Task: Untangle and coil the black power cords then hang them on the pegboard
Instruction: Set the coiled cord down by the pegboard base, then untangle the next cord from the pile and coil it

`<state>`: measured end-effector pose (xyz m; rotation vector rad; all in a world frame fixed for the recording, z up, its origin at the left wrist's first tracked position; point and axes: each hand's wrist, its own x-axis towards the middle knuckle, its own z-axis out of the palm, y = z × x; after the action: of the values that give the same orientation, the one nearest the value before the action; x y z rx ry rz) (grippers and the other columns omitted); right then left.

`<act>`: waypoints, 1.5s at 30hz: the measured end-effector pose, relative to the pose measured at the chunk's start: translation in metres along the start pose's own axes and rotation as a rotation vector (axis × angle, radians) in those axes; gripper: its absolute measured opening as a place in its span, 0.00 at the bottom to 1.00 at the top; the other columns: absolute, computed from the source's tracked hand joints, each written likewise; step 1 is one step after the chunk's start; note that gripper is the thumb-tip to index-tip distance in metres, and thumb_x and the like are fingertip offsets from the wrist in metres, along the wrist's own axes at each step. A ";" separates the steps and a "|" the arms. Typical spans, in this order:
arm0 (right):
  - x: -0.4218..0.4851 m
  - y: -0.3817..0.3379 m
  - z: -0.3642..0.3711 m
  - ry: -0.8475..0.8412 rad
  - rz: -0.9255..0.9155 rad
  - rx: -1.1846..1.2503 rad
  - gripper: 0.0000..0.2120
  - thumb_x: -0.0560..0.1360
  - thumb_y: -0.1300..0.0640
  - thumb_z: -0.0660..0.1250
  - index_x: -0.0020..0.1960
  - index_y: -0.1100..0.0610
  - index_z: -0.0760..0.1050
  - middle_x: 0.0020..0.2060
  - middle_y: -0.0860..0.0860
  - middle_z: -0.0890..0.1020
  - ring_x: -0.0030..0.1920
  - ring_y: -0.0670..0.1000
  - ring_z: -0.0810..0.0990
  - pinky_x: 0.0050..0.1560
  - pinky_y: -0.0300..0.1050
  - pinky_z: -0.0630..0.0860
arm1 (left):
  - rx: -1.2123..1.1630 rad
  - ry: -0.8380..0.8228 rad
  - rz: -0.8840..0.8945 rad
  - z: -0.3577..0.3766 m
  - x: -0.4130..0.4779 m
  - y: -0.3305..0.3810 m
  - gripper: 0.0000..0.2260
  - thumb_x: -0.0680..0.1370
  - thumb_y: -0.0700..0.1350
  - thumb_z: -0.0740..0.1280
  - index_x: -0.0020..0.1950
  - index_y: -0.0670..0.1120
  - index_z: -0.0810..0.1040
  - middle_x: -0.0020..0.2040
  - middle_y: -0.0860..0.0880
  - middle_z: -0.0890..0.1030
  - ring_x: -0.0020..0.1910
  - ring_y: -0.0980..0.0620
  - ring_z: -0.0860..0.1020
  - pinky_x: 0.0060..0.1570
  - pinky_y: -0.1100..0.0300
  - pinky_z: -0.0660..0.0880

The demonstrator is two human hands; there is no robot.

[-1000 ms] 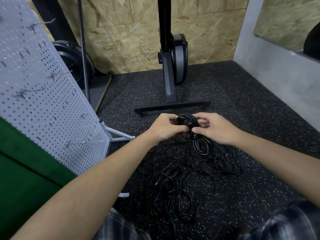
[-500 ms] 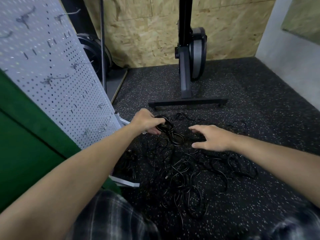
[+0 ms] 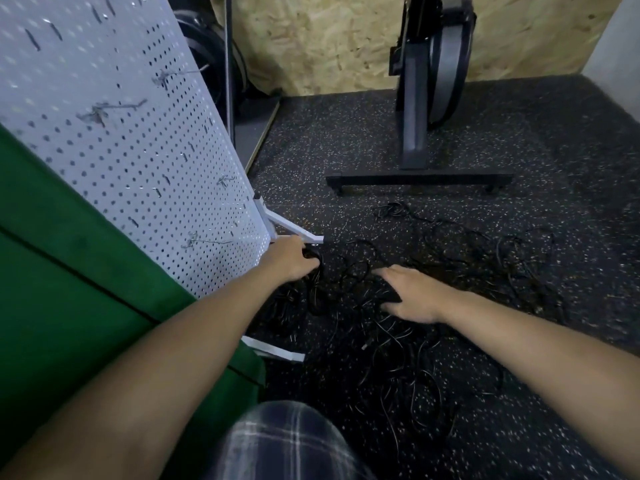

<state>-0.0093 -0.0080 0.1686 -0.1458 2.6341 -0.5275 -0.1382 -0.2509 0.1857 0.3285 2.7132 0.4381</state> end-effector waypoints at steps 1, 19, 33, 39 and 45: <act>0.009 0.000 0.007 0.001 -0.003 0.008 0.38 0.82 0.47 0.68 0.85 0.51 0.53 0.80 0.52 0.63 0.79 0.55 0.63 0.78 0.50 0.64 | 0.028 -0.030 -0.020 0.007 0.009 -0.011 0.16 0.79 0.53 0.69 0.53 0.39 0.82 0.45 0.43 0.83 0.43 0.44 0.82 0.43 0.52 0.78; 0.099 0.058 0.086 -0.106 0.141 -0.018 0.34 0.83 0.45 0.65 0.84 0.50 0.55 0.80 0.50 0.60 0.78 0.55 0.62 0.75 0.56 0.67 | 0.291 0.062 -0.090 0.142 0.108 -0.108 0.25 0.85 0.52 0.63 0.82 0.57 0.61 0.72 0.40 0.68 0.66 0.39 0.73 0.57 0.45 0.75; 0.058 0.074 0.081 -0.097 0.192 -0.006 0.36 0.82 0.47 0.68 0.84 0.51 0.55 0.78 0.52 0.61 0.77 0.57 0.65 0.72 0.55 0.71 | 0.510 -0.214 -0.114 0.154 0.112 -0.074 0.25 0.85 0.55 0.62 0.81 0.53 0.59 0.82 0.41 0.54 0.79 0.38 0.58 0.73 0.42 0.65; 0.058 0.082 0.090 -0.146 0.237 0.036 0.36 0.82 0.48 0.68 0.84 0.51 0.54 0.80 0.52 0.60 0.77 0.58 0.65 0.73 0.56 0.71 | 0.182 0.201 0.405 0.163 0.080 -0.047 0.09 0.78 0.46 0.69 0.57 0.47 0.76 0.56 0.48 0.77 0.53 0.48 0.77 0.53 0.47 0.80; 0.056 0.084 0.104 -0.141 0.259 0.050 0.35 0.81 0.48 0.69 0.83 0.50 0.57 0.78 0.51 0.62 0.77 0.56 0.65 0.73 0.56 0.70 | 0.297 -0.430 0.416 0.209 0.054 0.013 0.24 0.76 0.70 0.68 0.57 0.52 0.82 0.50 0.50 0.83 0.53 0.49 0.81 0.53 0.51 0.79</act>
<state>-0.0141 0.0233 0.0270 0.1662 2.4509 -0.4749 -0.1022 -0.1700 -0.0118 0.9593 2.2746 0.0518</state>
